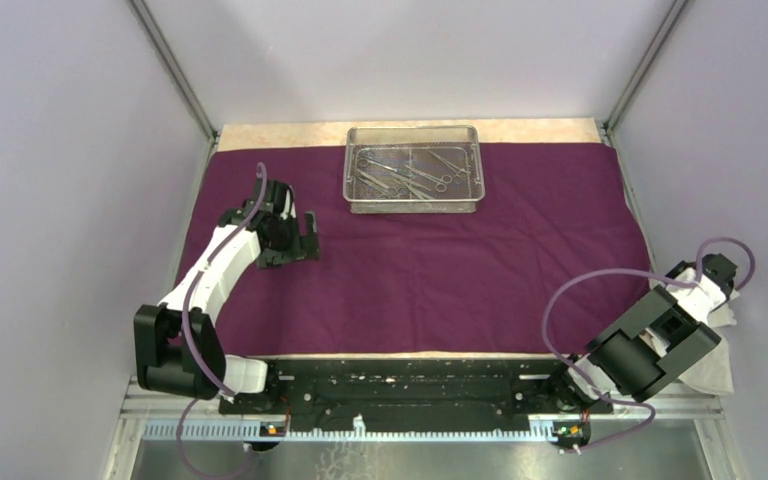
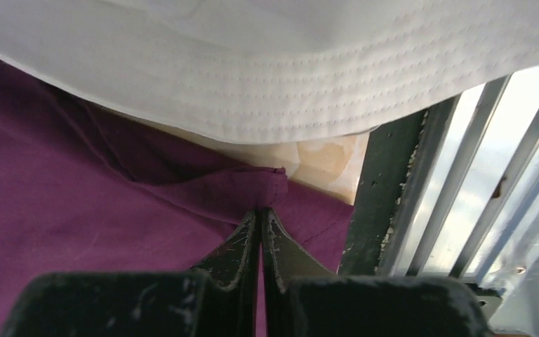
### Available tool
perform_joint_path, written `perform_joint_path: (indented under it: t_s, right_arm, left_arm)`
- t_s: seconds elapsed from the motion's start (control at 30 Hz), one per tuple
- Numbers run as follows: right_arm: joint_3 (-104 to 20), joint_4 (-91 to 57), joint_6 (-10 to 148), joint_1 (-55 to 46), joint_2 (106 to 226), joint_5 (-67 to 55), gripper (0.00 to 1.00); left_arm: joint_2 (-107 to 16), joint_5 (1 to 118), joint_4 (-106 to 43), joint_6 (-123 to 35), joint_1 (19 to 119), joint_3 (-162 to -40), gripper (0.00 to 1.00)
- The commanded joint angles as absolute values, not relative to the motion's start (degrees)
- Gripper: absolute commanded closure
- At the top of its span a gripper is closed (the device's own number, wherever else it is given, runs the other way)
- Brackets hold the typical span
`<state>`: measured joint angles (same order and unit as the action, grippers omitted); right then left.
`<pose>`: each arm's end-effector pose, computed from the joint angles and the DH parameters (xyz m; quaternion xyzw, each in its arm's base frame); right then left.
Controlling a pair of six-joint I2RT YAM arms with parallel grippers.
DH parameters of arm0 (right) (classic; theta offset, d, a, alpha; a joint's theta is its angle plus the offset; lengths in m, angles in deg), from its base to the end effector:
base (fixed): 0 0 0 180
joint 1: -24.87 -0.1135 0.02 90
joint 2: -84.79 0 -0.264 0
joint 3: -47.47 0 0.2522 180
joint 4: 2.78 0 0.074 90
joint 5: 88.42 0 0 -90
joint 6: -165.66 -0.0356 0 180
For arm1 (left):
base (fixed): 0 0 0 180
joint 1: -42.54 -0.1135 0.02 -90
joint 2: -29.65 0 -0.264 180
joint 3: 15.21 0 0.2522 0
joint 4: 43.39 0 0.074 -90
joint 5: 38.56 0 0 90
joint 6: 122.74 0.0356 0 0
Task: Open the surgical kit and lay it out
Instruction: Smooth out the surgical kit at the center of the board.
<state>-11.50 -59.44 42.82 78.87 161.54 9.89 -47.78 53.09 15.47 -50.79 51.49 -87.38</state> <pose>0.1304 -0.1882 0.1882 0.6863 0.7110 -0.0954 0.1195 0.2582 -0.0417 0.2495 -0.0741 0.9717 -0.0659 0.2144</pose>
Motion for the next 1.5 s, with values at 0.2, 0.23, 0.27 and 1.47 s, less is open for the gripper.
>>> perform_joint_path:
  t_s: [0.2,0.23,0.27,1.47]
  right_arm:
    - [-3.69,-51.52,30.04,78.43,162.64,14.47,1.00]
    - [-3.50,-51.18,29.50,78.59,163.48,16.30,1.00]
    - [-3.47,-50.99,28.97,78.88,164.35,17.69,1.00]
    - [-11.26,-44.54,44.43,81.95,170.21,26.21,1.00]
  left_arm:
    - [-47.66,52.74,15.75,-50.42,51.68,-89.60,0.01]
    - [-47.55,52.40,15.91,-50.41,51.68,-89.73,0.01]
    - [-47.52,52.24,16.16,-50.41,51.68,-89.97,0.01]
    - [-48.27,47.39,15.02,-51.01,50.36,-87.42,0.01]
